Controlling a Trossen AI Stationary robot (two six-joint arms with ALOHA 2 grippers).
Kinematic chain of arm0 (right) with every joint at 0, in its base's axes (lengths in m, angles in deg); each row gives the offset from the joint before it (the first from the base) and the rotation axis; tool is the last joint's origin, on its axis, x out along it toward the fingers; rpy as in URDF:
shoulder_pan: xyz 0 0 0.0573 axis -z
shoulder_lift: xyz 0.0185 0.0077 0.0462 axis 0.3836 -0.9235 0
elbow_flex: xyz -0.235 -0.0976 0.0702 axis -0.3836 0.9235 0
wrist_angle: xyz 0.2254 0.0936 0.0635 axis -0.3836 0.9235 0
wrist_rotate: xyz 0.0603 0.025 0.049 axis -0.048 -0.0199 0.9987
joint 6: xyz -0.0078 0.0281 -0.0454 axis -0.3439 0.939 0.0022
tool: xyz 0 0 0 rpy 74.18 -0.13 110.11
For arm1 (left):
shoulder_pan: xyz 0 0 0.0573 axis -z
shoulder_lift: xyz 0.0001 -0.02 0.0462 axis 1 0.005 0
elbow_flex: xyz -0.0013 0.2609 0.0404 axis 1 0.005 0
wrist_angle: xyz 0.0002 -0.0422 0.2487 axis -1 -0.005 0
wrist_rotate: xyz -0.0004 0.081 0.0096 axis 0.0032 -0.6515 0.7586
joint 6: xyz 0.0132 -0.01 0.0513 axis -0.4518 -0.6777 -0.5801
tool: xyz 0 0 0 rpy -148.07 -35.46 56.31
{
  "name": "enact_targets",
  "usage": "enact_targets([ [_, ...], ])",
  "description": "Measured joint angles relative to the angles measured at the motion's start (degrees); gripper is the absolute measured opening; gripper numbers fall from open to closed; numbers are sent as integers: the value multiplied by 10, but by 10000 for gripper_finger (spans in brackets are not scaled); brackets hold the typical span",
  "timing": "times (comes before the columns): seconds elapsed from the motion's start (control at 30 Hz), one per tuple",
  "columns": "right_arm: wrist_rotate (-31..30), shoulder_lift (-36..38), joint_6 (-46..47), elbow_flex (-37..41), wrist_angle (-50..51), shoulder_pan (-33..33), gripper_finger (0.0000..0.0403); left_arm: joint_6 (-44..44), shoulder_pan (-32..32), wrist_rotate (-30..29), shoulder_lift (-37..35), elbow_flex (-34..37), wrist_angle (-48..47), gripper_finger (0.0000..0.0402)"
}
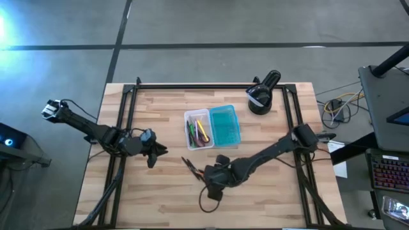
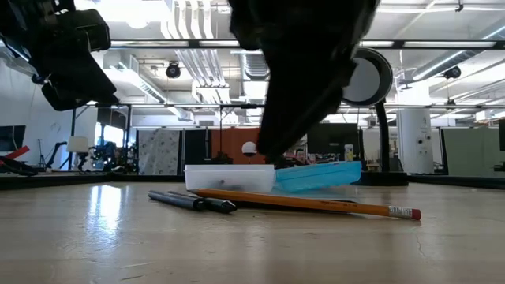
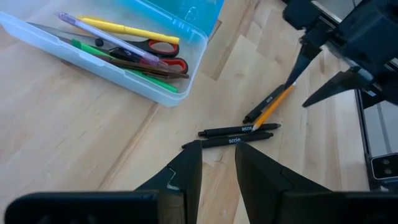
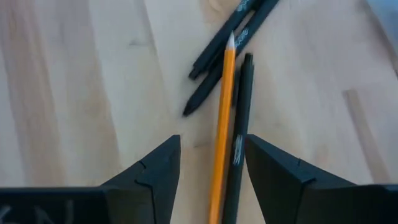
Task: Pick & place school supplies into a supply box
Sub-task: Put the orange pencil into the blue supply box
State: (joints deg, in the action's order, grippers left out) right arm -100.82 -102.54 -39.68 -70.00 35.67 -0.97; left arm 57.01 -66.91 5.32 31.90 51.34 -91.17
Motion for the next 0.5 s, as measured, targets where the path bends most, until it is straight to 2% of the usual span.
enact_targets([
  [0.5,-8,-61,-47,-52,-2,12,168,2,0,-2,0,0,-1,80],
])
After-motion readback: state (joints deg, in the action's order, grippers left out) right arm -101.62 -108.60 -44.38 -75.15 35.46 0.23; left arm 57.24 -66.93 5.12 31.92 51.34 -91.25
